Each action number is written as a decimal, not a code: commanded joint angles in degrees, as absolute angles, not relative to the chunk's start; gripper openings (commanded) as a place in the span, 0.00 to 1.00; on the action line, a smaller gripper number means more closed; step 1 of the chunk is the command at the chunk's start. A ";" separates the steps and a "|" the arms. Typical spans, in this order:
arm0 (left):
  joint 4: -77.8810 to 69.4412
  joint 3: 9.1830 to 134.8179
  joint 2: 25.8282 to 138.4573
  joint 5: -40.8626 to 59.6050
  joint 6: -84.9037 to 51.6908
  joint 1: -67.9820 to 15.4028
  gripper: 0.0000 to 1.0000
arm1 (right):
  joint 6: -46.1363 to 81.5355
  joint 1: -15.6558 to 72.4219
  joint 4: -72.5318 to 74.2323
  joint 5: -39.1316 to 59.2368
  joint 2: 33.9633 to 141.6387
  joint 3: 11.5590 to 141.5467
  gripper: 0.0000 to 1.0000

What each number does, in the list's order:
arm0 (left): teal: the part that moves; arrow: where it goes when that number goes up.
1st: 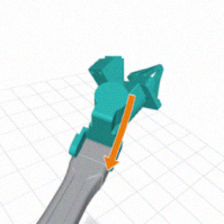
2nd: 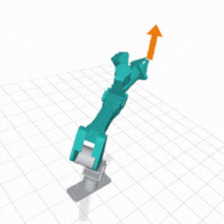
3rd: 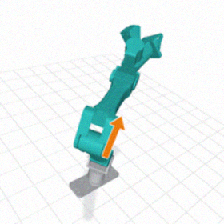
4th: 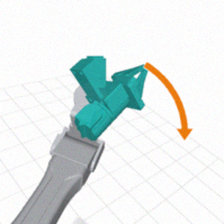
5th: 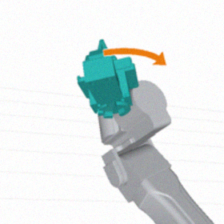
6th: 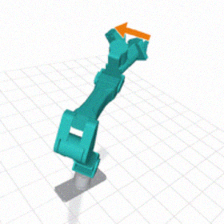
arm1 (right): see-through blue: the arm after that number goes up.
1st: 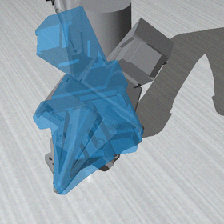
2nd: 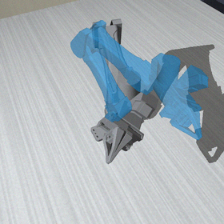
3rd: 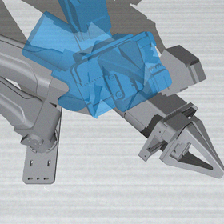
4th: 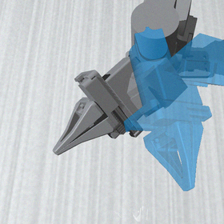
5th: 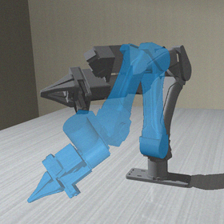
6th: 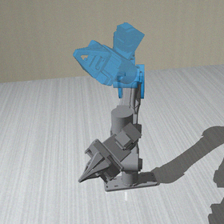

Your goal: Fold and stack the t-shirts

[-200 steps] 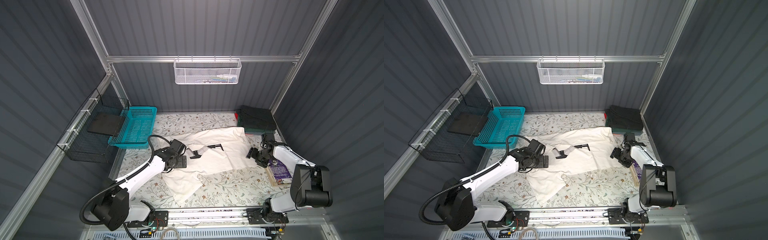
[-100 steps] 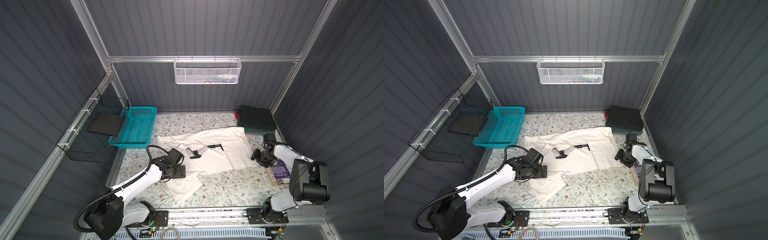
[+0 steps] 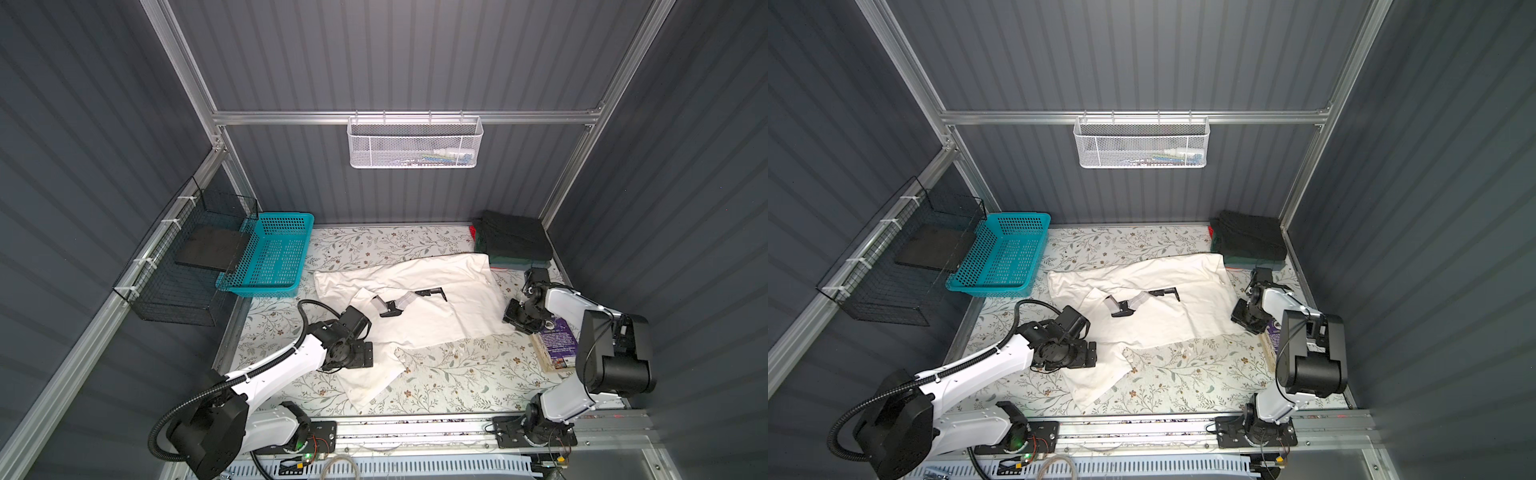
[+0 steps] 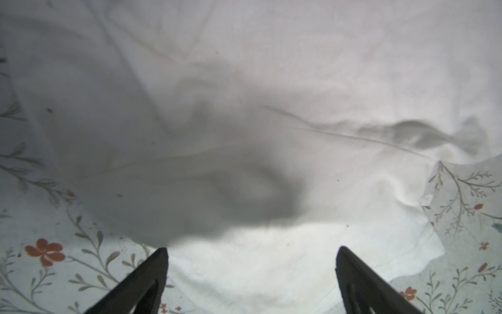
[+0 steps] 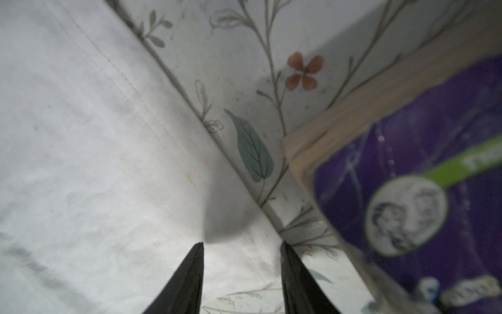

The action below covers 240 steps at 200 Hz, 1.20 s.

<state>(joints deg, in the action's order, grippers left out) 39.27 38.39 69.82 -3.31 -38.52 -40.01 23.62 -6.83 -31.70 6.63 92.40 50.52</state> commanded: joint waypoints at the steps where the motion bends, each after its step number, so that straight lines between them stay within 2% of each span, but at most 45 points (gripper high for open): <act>1: 44.07 36.87 66.80 -2.48 -40.32 -40.51 0.96 | 23.92 -6.73 -30.85 8.87 93.12 49.22 0.45; 22: 44.57 35.54 65.38 -2.69 -42.15 -41.82 0.93 | 24.04 -6.62 -31.24 8.66 92.56 49.37 0.44; 38: 45.47 35.56 66.81 -3.54 -43.01 -41.99 0.88 | 23.91 -6.59 -31.55 9.00 92.22 49.57 0.42; 78: 42.86 34.15 69.86 -2.55 -43.81 -43.02 0.85 | 23.70 -6.42 -31.84 9.40 93.49 50.53 0.40; 89: 41.95 33.59 70.77 -2.31 -44.06 -43.52 0.81 | 23.74 -6.22 -31.55 9.71 93.88 50.54 0.40; 110: 38.92 32.49 73.26 -1.07 -45.48 -44.93 0.75 | 23.73 -6.11 -31.22 9.23 93.66 50.27 0.33; 118: 37.69 32.25 74.53 -0.85 -46.13 -45.72 0.69 | 23.72 -6.13 -31.04 9.14 93.61 50.09 0.30; 128: 36.57 32.27 76.35 -0.79 -46.78 -46.79 0.57 | 23.77 -6.14 -30.99 9.35 93.60 50.10 0.27; 155: 35.96 33.32 79.51 -1.37 -47.80 -47.55 0.28 | 24.27 -6.16 -30.85 11.37 93.35 50.27 0.09; 165: 36.16 33.63 79.46 -1.87 -48.14 -47.53 0.21 | 24.52 -6.06 -30.80 11.46 92.87 50.27 0.03; 182: 37.04 34.50 78.29 -2.98 -48.92 -47.54 0.11 | 24.44 -5.98 -31.41 11.16 91.92 50.38 0.00; 194: 38.91 35.88 77.15 -4.53 -49.00 -47.53 0.00 | 24.24 -6.06 -32.09 11.25 91.05 50.45 0.00; 240: 48.39 42.60 73.39 -12.56 -47.98 -47.28 0.00 | 24.12 -5.60 -34.36 10.90 86.32 49.38 0.00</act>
